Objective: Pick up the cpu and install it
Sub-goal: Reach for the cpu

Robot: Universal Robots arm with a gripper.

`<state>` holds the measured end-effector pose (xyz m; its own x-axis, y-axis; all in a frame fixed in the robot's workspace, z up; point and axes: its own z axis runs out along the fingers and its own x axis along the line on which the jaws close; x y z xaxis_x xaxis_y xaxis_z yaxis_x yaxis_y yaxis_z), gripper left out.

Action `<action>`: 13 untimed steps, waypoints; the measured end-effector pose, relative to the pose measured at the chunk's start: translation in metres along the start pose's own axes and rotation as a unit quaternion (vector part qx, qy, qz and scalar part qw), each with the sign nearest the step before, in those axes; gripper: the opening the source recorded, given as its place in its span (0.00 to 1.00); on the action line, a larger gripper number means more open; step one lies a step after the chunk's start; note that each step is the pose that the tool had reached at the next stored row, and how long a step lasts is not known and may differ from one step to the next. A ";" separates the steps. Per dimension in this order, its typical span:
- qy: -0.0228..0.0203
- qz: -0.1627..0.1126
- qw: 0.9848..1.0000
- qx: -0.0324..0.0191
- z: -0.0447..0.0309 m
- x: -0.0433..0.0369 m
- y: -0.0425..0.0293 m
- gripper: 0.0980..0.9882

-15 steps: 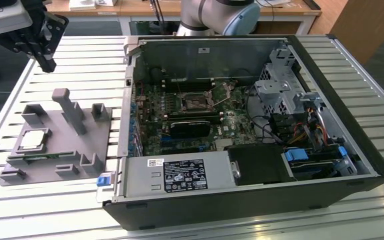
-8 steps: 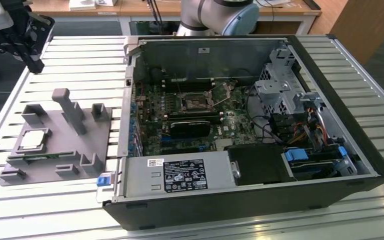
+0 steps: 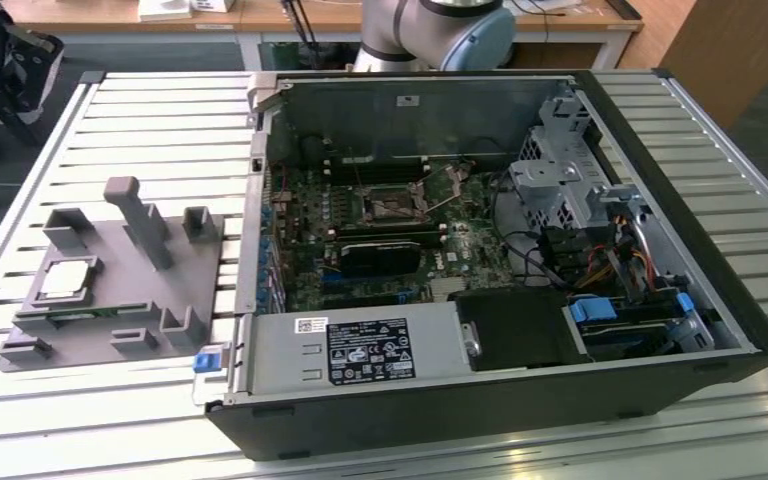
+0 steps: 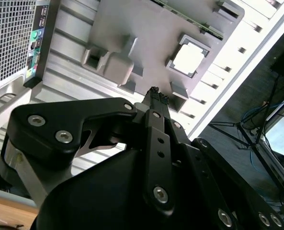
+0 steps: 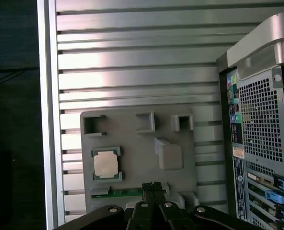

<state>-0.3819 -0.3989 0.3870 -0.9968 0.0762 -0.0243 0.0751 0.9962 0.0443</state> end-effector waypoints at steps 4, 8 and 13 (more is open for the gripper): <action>0.000 0.000 1.000 0.000 0.0003 0.0179 -0.0014 0.01; 0.000 0.000 1.000 0.000 0.0006 0.0306 -0.0024 0.01; 0.000 0.000 1.000 0.000 0.0009 0.0477 -0.0037 0.01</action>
<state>-0.4297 -0.3989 0.3848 -0.9968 0.0762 -0.0240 0.0751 0.9962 0.0444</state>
